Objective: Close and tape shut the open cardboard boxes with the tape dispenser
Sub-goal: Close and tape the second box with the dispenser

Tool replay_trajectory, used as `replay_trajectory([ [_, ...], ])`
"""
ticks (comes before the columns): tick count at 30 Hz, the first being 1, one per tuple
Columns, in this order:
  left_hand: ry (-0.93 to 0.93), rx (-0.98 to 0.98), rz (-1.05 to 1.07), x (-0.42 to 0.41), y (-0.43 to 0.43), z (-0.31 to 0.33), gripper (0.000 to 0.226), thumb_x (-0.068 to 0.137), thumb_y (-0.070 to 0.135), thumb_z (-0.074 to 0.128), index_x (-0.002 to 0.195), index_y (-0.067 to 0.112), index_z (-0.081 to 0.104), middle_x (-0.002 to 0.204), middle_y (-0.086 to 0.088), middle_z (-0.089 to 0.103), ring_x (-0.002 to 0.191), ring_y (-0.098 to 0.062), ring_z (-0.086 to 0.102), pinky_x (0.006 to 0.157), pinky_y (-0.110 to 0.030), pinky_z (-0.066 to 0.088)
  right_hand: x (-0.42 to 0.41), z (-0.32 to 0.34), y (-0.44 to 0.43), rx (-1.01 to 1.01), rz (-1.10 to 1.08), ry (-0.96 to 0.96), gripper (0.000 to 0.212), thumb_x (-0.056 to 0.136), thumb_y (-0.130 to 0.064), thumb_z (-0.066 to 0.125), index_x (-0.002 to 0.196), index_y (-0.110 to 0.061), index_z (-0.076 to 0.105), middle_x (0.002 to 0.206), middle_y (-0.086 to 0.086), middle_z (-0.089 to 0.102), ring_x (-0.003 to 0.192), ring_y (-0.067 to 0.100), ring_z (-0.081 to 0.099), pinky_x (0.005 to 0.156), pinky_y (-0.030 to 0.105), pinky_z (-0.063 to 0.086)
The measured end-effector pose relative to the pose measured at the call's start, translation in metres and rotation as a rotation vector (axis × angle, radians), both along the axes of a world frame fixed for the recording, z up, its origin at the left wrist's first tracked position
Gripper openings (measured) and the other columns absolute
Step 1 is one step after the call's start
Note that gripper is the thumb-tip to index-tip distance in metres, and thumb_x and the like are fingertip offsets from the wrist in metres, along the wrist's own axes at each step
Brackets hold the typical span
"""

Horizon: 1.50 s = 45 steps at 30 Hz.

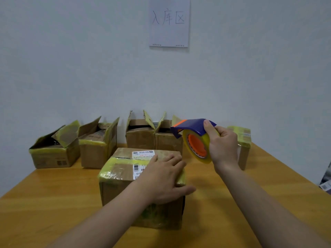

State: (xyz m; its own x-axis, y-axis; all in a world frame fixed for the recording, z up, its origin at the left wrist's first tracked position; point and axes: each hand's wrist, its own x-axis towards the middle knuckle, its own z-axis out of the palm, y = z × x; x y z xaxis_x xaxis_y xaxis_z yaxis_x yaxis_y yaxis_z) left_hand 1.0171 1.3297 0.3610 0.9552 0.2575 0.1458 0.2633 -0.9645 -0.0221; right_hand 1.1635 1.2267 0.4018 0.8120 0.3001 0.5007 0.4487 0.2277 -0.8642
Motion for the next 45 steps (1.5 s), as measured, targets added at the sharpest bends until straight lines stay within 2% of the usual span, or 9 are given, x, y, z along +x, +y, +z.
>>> replay_trajectory([
  [4, 0.047, 0.075, -0.087, 0.003, -0.003, 0.001, 0.060, 0.097, 0.076, 0.036, 0.138, 0.035, 0.048, 0.167, 0.006, 0.026, 0.158, -0.027, 0.012, 0.121, -0.070, 0.012, 0.002, -0.004, 0.002, 0.015, -0.034, 0.010, 0.038, 0.099, -0.043, 0.061, 0.073, -0.017, 0.072, 0.063, -0.007, 0.068, 0.060, 0.006, 0.061, 0.059, 0.029, 0.049],
  [9, -0.013, 0.095, -0.192, 0.003, 0.007, -0.004, 0.050, 0.101, 0.069, 0.034, 0.125, 0.030, 0.055, 0.144, 0.009, 0.050, 0.152, -0.028, 0.023, 0.118, -0.066, 0.023, 0.005, -0.017, 0.006, 0.011, -0.038, 0.072, 0.037, 0.099, -0.045, 0.061, 0.075, -0.018, 0.070, 0.059, -0.012, 0.066, 0.055, 0.001, 0.057, 0.054, 0.019, 0.045],
  [13, -0.014, 0.074, -0.219, 0.004, 0.010, -0.002, 0.048, 0.102, 0.066, 0.037, 0.123, 0.028, 0.057, 0.137, 0.008, 0.055, 0.151, -0.024, 0.026, 0.122, -0.063, 0.020, 0.001, -0.021, 0.011, 0.054, -0.045, 0.076, 0.034, 0.100, -0.039, 0.061, 0.078, -0.015, 0.070, 0.052, -0.020, 0.061, 0.050, -0.004, 0.053, 0.046, 0.007, 0.037],
  [18, -0.115, -0.150, -0.200, -0.004, 0.010, 0.003, 0.058, 0.099, 0.072, 0.038, 0.140, 0.034, 0.051, 0.155, 0.014, 0.045, 0.151, -0.008, 0.024, 0.128, -0.053, 0.009, -0.002, -0.019, 0.012, 0.092, -0.033, 0.101, 0.033, 0.100, -0.041, 0.060, 0.078, -0.018, 0.072, 0.059, -0.017, 0.066, 0.055, -0.001, 0.056, 0.055, 0.017, 0.044],
  [22, -0.386, -0.180, 0.185, -0.027, 0.028, 0.014, 0.074, 0.093, 0.080, 0.037, 0.154, 0.038, 0.037, 0.166, 0.015, 0.027, 0.151, -0.008, 0.027, 0.129, -0.049, 0.013, -0.001, -0.019, 0.009, 0.113, -0.011, 0.108, 0.029, 0.100, -0.040, 0.061, 0.083, -0.019, 0.074, 0.067, -0.014, 0.072, 0.063, 0.000, 0.064, 0.061, 0.022, 0.050],
  [27, -0.138, -0.206, 0.822, -0.055, 0.071, 0.010, 0.109, 0.078, 0.097, 0.022, 0.161, 0.026, 0.020, 0.165, -0.015, 0.029, 0.146, -0.039, 0.036, 0.113, -0.057, 0.037, -0.008, -0.022, 0.016, 0.128, 0.067, 0.145, 0.032, 0.097, -0.044, 0.062, 0.095, -0.015, 0.076, 0.078, -0.005, 0.076, 0.074, 0.008, 0.068, 0.063, 0.024, 0.052],
  [34, -0.070, -0.204, 0.755, -0.057, 0.080, 0.004, 0.111, 0.081, 0.095, 0.016, 0.164, 0.021, 0.015, 0.156, -0.018, 0.039, 0.136, -0.039, 0.046, 0.103, -0.048, 0.044, -0.033, -0.017, 0.027, 0.128, 0.176, 0.066, 0.031, 0.099, -0.039, 0.060, 0.089, -0.013, 0.075, 0.078, 0.001, 0.074, 0.075, 0.019, 0.066, 0.063, 0.027, 0.052],
  [39, -0.067, -0.195, 0.719, -0.057, 0.082, 0.002, 0.108, 0.082, 0.094, 0.018, 0.162, 0.022, 0.017, 0.152, -0.018, 0.043, 0.132, -0.039, 0.049, 0.102, -0.048, 0.045, -0.033, -0.013, 0.020, 0.163, 0.189, 0.136, 0.029, 0.100, -0.033, 0.060, 0.096, -0.009, 0.076, 0.075, -0.007, 0.074, 0.072, 0.006, 0.065, 0.061, 0.017, 0.052],
  [45, -0.011, -0.195, 0.575, -0.064, 0.092, 0.007, 0.105, 0.077, 0.096, 0.014, 0.163, 0.037, 0.009, 0.153, -0.013, 0.042, 0.132, -0.033, 0.051, 0.102, -0.045, 0.049, -0.027, 0.000, 0.009, 0.089, 0.291, 0.163, 0.029, 0.102, -0.031, 0.057, 0.091, -0.014, 0.079, 0.084, 0.003, 0.077, 0.084, 0.020, 0.071, 0.074, 0.034, 0.057],
])
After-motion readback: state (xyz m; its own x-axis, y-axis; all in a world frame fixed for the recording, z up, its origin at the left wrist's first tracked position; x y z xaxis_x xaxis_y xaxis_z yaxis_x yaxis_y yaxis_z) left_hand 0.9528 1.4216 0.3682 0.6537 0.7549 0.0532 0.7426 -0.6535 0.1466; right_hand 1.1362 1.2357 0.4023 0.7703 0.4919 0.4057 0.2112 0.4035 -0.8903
